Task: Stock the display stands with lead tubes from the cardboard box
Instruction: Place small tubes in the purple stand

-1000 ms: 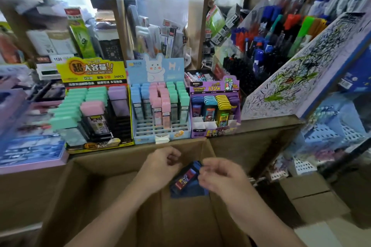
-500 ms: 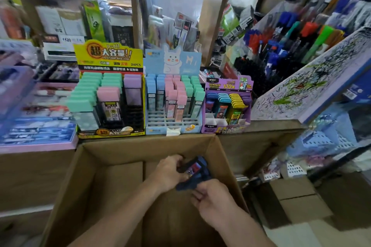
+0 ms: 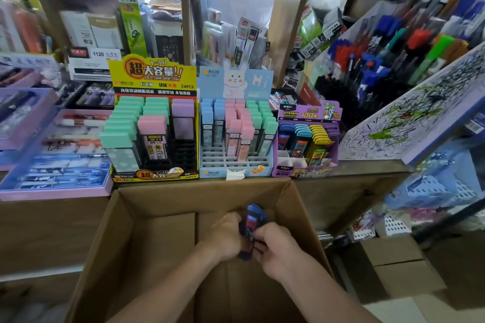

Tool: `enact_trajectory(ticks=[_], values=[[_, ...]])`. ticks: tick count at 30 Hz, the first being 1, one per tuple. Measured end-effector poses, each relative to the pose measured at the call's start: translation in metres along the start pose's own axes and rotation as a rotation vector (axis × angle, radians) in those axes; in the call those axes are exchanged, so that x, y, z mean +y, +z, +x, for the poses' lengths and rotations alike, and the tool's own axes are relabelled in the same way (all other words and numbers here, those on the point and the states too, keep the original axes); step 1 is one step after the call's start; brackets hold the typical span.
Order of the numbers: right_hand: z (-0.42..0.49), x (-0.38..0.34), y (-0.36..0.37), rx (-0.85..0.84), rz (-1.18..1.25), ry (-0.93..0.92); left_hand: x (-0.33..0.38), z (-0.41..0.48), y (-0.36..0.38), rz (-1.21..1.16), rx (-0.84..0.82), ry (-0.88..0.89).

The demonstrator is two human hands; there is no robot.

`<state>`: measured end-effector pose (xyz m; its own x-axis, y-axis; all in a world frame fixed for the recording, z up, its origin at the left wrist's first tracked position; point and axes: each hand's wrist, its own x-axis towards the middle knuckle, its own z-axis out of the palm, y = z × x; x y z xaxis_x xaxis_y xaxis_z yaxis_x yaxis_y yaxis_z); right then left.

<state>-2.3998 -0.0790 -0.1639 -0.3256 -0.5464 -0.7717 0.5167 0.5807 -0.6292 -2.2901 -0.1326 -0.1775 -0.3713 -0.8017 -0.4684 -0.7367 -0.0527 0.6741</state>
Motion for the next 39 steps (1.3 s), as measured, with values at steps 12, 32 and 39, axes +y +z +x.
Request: enact_trajectory(ticks=[12, 32, 39], values=[[-0.003, -0.004, 0.002, -0.109, -0.089, -0.049, -0.003, -0.019, -0.012, -0.33, -0.108, -0.008], [-0.063, -0.09, -0.005, -0.355, -0.564, -0.651, 0.035, -0.081, -0.052, -1.033, -0.058, 0.196], [-0.065, -0.116, -0.016, -0.383, -0.631, -0.756, 0.037, -0.073, -0.053, -1.195, 0.008, 0.145]])
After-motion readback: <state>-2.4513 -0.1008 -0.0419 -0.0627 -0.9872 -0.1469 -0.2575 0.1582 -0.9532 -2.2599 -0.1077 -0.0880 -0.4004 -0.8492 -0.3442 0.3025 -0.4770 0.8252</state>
